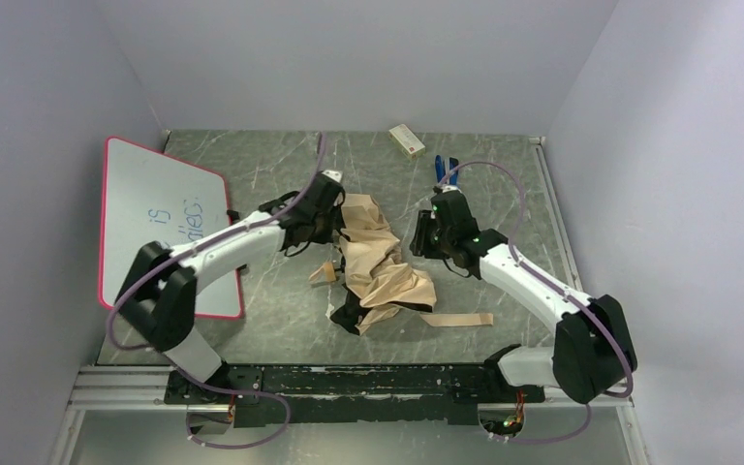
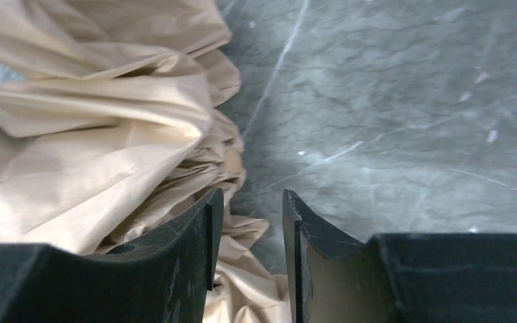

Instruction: Put away the umbrella

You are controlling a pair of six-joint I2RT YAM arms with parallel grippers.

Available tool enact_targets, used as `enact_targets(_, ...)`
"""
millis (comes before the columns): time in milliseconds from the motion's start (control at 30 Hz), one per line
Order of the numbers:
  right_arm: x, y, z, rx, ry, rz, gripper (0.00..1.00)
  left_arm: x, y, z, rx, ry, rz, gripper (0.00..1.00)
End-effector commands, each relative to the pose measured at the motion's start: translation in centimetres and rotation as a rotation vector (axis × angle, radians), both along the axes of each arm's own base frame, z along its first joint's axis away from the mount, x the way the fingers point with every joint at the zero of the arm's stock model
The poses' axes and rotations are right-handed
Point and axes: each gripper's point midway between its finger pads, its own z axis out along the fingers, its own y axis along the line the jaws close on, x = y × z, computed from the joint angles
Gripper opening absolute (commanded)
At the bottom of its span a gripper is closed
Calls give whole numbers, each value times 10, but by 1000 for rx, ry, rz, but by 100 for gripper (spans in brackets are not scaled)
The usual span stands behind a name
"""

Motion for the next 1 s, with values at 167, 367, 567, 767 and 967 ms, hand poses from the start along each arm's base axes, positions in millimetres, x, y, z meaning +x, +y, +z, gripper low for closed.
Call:
enact_targets(167,22,-33,-31,-173,71,-30,41,-67,66,-17,26,88,155,5)
enact_targets(367,39,-12,-58,-172,134,70,32,-87,51,-55,-37,158,147,5)
enact_targets(567,31,17,-62,-69,173,206,23,-72,26,-73,-52,160,115,5)
enact_targets(767,-4,63,-56,123,199,335,19,-60,-18,-76,-59,142,10,5)
enact_targets(967,-17,78,-51,187,195,356,18,-54,-37,-76,-27,130,-29,5)
